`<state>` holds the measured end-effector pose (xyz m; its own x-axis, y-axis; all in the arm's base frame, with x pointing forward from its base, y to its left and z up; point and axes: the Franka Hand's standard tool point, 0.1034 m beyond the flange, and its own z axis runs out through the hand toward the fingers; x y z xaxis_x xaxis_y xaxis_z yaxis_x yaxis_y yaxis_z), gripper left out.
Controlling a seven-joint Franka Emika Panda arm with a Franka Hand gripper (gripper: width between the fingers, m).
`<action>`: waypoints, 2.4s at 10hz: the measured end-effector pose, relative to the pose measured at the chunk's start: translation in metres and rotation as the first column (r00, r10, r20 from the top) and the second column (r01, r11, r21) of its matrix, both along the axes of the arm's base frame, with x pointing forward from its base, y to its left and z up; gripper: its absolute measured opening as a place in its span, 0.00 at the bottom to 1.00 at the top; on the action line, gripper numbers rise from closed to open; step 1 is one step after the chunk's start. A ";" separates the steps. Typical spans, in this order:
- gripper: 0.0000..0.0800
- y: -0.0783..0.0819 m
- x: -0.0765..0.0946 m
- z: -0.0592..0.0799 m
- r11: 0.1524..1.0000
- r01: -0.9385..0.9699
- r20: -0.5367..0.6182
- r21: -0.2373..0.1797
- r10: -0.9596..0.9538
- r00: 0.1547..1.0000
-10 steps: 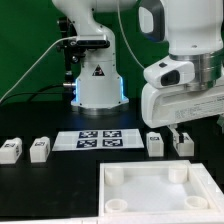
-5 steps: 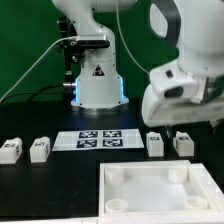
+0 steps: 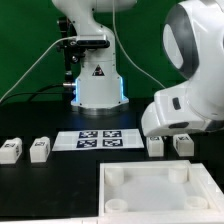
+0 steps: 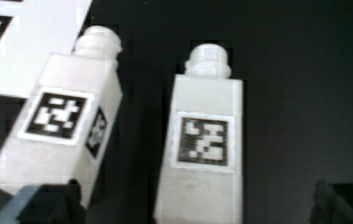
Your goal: Assemble one leg
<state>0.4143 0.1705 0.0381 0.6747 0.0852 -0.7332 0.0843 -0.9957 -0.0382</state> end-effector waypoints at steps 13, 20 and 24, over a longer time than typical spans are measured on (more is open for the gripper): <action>0.36 0.015 -0.033 -0.030 0.999 0.006 -0.097 -0.034 -0.009 0.995; 0.36 0.015 -0.033 -0.030 0.999 0.006 -0.097 -0.034 -0.009 0.995; 0.36 -0.006 0.000 0.010 0.998 -0.034 -0.050 0.047 0.037 0.998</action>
Offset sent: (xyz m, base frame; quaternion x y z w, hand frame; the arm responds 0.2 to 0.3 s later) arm -0.0172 0.0073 -0.0229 0.0380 -0.0972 0.0890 0.9906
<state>0.4142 0.1640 0.0477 0.6328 0.1431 -0.7610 0.1163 -0.9892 -0.0893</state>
